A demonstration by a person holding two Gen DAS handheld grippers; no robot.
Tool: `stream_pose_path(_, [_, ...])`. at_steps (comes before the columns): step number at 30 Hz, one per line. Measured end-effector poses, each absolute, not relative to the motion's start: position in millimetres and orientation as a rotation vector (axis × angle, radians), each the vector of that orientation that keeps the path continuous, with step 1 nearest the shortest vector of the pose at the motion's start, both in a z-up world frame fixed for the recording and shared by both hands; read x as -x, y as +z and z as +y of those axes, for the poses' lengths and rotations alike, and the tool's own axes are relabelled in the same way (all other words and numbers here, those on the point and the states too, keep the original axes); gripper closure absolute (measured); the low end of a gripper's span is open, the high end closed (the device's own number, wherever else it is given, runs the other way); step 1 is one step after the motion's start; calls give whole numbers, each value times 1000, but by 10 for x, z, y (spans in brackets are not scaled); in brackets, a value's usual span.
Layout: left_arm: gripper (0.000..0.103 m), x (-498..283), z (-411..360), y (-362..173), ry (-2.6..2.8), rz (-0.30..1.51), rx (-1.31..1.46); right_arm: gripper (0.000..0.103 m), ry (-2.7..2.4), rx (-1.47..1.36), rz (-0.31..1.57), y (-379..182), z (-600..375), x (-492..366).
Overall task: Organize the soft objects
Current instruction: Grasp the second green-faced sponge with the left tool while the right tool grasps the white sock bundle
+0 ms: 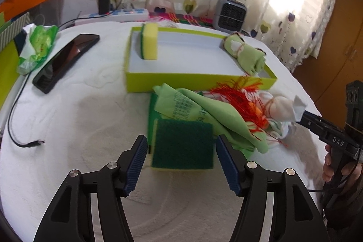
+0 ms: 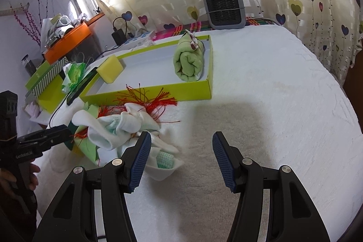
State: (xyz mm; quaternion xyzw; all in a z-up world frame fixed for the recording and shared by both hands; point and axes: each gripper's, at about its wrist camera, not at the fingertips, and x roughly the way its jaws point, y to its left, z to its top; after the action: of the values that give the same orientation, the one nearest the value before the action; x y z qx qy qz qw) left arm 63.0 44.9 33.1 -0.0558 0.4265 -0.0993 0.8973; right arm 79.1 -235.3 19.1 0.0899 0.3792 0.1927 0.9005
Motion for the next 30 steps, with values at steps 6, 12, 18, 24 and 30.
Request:
stream_pose_path(6, [40,-637,401,269,-187,902,92,46,486,-171,780,193,-2274,-733])
stream_pose_path(12, [40,-652,520,241,-156,911,134,45,578,-93,772,202,-2069,-651])
stream_pose_path(18, [40,-650,560,245,-144,911,153,45,587,-98,779,189,-2070,-656])
stream_pose_path(24, [46,-642,579,264,-144,903,159,45,613,-70,791,187,-2049,-592])
stream_pose_path(30, [46,-640,623,266,-131,901,165,45,666,-52,798,189,-2047,-449])
